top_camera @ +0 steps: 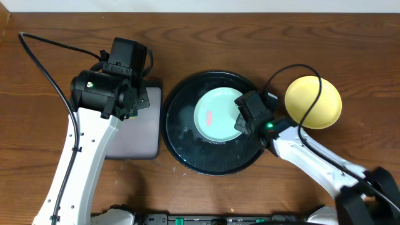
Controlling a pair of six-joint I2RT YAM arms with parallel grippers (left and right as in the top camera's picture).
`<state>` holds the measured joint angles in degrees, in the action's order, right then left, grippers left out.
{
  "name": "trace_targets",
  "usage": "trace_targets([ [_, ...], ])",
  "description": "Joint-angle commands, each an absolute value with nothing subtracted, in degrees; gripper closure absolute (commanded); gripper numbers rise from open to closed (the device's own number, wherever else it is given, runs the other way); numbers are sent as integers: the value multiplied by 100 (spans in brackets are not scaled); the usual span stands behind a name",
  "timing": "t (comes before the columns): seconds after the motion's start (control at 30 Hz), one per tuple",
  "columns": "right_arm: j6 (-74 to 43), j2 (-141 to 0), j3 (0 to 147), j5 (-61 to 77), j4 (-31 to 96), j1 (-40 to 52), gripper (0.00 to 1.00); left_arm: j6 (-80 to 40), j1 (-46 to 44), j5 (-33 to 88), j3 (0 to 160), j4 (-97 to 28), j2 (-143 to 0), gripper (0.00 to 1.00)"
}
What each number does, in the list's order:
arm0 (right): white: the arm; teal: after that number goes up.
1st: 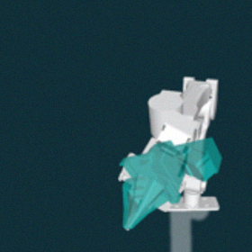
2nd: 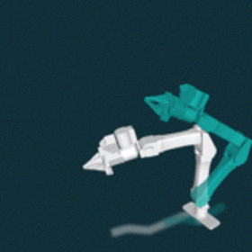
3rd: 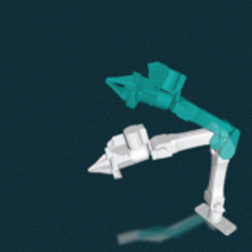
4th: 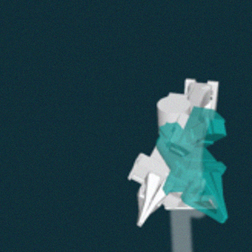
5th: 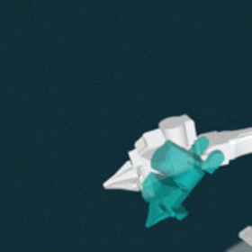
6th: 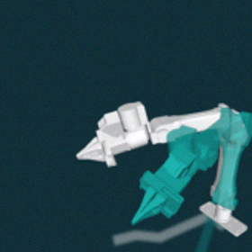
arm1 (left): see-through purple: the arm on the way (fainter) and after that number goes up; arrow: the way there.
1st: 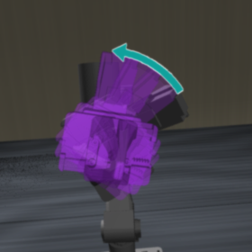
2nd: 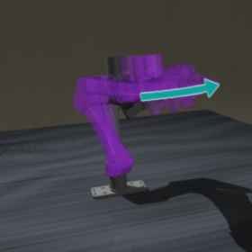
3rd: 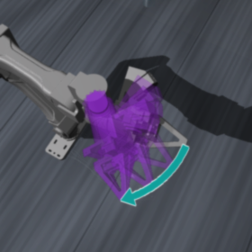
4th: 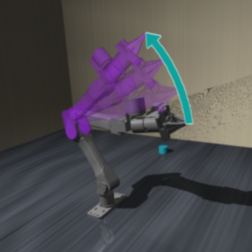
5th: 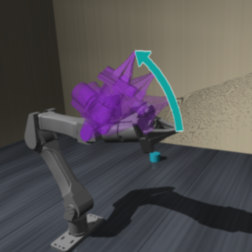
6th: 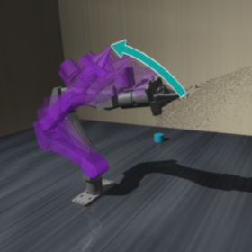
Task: Clean dirty plates on tray and stack at the side
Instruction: 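Slide the light-blue plate to the tray center with the right gripper, then bring the green sponge with the left gripper onto the light-blue plate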
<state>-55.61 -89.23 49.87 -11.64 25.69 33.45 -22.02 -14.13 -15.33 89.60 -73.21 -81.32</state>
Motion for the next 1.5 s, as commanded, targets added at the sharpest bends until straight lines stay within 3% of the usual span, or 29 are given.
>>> trace_targets([
  [0.0, -5461, -9277, 5089, -1496, 2541, 3297, 99, -2126, -1389, -1568, 8945, -7319, -8134, 92],
  [0.27, -5398, -9629, 5092, -1474, 2519, 3284, 99, -2126, -1389, -1568, 8945, -7306, -8134, 92],
  [0.33, -5179, -9588, 5120, -1396, 2475, 3249, 88, -2126, -1389, -1568, 8945, -7293, -8134, 92],
  [0.37, -4882, -9548, 5168, -1321, 2482, 3216, 75, -2126, -1389, -1568, 8945, -7282, -8134, 92],
  [0.4, -4720, -9535, 5194, -1282, 2486, 3194, 71, -2126, -1389, -1568, 8945, -7279, -8134, 92],
  [0.53, -3361, -9312, 5660, -735, 2891, 2945, 31, -2126, -1389, -1568, 8945, -7271, -8134, 92],
  [0.7, -2307, -9258, 6416, -303, 3739, 2591, 16, -2126, -1389, -1564, 8945, -7120, -8134, 92],
  [0.8, -1831, -9258, 6602, 60, 3968, 2414, 17, -2117, -1389, -1332, 8945, -6965, -8136, 93],
  [0.97, -1793, -9258, 6532, 45, 4012, 2283, 39, -1970, -1406, -285, 8945, -6689, -8259, 92],
  [1.13, -1793, -9258, 6405, -16, 4012, 2287, 41, -1970, -1544, 207, 8945, -6650, -8626, 93],
  [1.47, -1793, -9260, 5896, -14, 3752, 2285, 55, -1973, -2178, 261, 8945, -6549, -9450, 92],
])
